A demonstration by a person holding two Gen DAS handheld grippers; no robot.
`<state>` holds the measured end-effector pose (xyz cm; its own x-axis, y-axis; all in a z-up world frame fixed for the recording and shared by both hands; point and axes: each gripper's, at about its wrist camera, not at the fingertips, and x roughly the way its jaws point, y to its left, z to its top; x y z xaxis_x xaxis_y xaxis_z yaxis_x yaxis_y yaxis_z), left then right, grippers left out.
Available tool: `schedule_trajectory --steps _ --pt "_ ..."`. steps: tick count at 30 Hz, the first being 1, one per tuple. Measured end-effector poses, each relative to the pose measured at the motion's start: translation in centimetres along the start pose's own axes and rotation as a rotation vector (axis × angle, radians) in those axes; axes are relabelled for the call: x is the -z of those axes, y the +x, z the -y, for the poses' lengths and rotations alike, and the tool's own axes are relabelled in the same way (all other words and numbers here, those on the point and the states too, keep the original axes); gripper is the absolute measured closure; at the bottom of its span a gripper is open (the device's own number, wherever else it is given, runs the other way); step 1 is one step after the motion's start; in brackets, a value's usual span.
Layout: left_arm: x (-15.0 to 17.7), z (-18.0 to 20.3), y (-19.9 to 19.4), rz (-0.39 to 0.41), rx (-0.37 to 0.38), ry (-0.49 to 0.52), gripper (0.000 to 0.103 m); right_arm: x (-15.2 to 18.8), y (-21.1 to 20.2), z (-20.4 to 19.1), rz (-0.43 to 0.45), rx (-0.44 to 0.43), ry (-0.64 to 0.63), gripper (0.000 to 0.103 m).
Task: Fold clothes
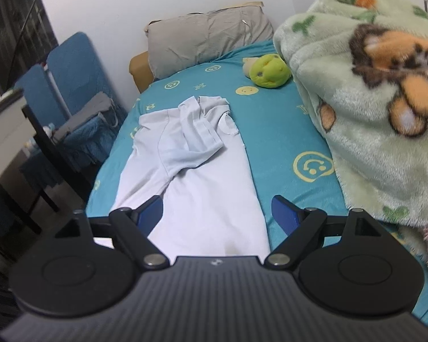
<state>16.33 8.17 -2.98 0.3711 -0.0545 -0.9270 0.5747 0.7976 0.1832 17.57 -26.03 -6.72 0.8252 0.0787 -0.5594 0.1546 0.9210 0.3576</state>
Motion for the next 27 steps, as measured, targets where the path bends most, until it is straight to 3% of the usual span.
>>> schedule_trajectory --steps 5,8,14,18,22,25,27 --pt "-1.4 3.6 -7.6 0.146 0.129 -0.057 0.101 -0.1 0.5 0.8 -0.028 -0.044 0.074 0.018" --pt "-1.8 6.9 -9.3 0.199 0.198 -0.062 0.101 -0.2 0.8 1.3 -0.042 -0.067 0.112 0.018" --pt "-1.8 11.6 -4.7 0.195 0.293 -0.099 0.101 -0.6 1.0 2.7 -0.069 -0.105 0.202 0.018" --pt "-2.0 13.0 -0.4 0.152 0.359 -0.143 0.101 -0.9 0.8 3.8 -0.074 -0.125 0.254 0.018" --pt "-2.0 14.6 3.5 0.085 0.350 -0.127 0.099 -0.8 1.5 4.2 -0.140 -0.118 0.242 0.018" --pt "-1.6 14.5 4.0 0.072 0.367 -0.123 0.083 -0.2 2.1 4.0 -0.211 -0.084 0.193 0.018" --pt "-1.2 13.6 3.6 0.092 0.382 -0.156 0.061 0.4 2.3 4.1 -0.250 -0.067 0.180 0.018"
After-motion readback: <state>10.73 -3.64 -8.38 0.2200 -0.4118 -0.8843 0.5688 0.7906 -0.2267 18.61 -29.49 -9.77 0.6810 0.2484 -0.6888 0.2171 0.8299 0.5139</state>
